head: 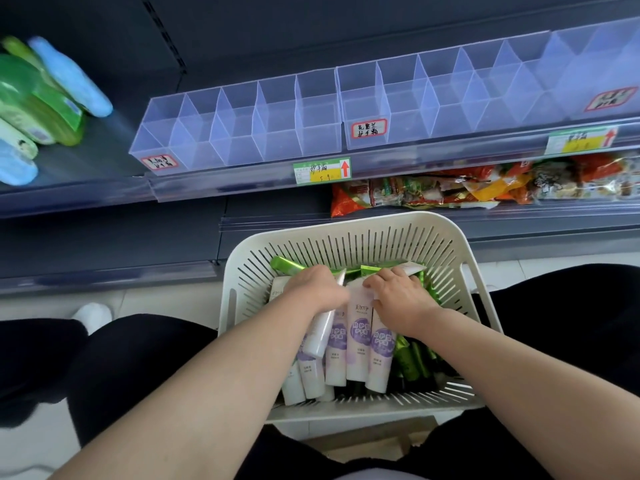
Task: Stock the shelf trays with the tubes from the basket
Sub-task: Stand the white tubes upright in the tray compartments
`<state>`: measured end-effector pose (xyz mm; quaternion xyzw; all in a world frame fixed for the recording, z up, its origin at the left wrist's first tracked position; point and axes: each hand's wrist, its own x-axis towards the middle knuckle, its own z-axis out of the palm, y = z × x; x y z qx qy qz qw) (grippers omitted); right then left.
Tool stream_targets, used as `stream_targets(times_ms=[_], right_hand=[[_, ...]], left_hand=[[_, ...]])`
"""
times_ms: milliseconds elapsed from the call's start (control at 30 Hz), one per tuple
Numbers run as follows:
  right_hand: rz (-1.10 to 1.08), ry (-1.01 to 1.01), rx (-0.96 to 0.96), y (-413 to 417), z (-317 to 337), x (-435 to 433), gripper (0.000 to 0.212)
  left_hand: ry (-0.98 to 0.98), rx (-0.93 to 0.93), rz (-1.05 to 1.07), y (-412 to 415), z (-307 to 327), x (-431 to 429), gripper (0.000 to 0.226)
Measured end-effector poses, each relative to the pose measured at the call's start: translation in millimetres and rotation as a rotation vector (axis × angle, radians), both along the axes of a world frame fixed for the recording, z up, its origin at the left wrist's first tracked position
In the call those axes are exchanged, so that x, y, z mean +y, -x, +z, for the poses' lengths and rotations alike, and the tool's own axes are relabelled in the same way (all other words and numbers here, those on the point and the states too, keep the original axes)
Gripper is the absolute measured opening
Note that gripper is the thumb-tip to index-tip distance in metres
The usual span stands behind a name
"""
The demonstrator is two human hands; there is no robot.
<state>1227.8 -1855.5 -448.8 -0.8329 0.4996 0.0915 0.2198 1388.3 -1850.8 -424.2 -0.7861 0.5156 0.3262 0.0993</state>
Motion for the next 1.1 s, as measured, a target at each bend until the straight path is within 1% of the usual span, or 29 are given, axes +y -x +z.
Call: stream_targets(times_ms=[67,133,200,267,333,433,500,600,700,767,867,933,1000,1067,1100], right_hand=[[0.006,0.001,0.011,-3,-1,0,0.049],[0.022,0.002,0.022,-8,-2,1,0.049],[0.027,0.004,0.030,-14,-4,3,0.048],[0.031,0.019,0.042,-16,-7,5,0.050],[0.032,0.029,0.042,-17,-10,6,0.051],[-0.010,0.010,-0.001,-19,-11,5,0.049],[-0.045,-0.019,-0.028,-20,-8,3,0.042],[-0.044,-0.087,-0.018,-22,-4,1,0.028],[-0.056,-0.145,-0.016,-21,2,-2,0.023],[-0.063,-0.230,-0.032,-19,8,-4,0.019],[-0.100,-0.346,-0.114,-16,20,-4,0.023],[-0.121,-0.394,-0.190,-13,35,-4,0.027],[-0.107,-0.380,-0.247,-12,53,-5,0.019],[-0.097,-0.278,-0.291,-12,76,-8,0.008],[-0.096,-0.201,-0.308,-13,89,-10,0.008]], left_hand=[[0.027,0.166,0.130,-9,2,0,0.021],[0.060,0.320,0.209,-20,3,2,0.023],[0.081,0.403,0.202,-29,2,6,0.023],[0.134,0.431,0.199,-38,1,11,0.024],[0.200,0.425,0.222,-45,-1,15,0.026],[0.260,0.370,0.248,-52,-4,19,0.026],[0.287,0.353,0.267,-53,-5,22,0.026],[0.321,0.355,0.257,-51,-5,25,0.026],[0.336,0.359,0.219,-49,-1,26,0.024],[0.334,0.351,0.194,-48,3,25,0.025],[0.344,0.345,0.182,-46,9,27,0.019],[0.411,0.348,0.192,-45,17,27,0.011],[0.515,0.326,0.202,-43,30,27,0.015],[0.634,0.308,0.247,-42,48,27,0.020],[0.702,0.303,0.275,-43,59,26,0.021]])
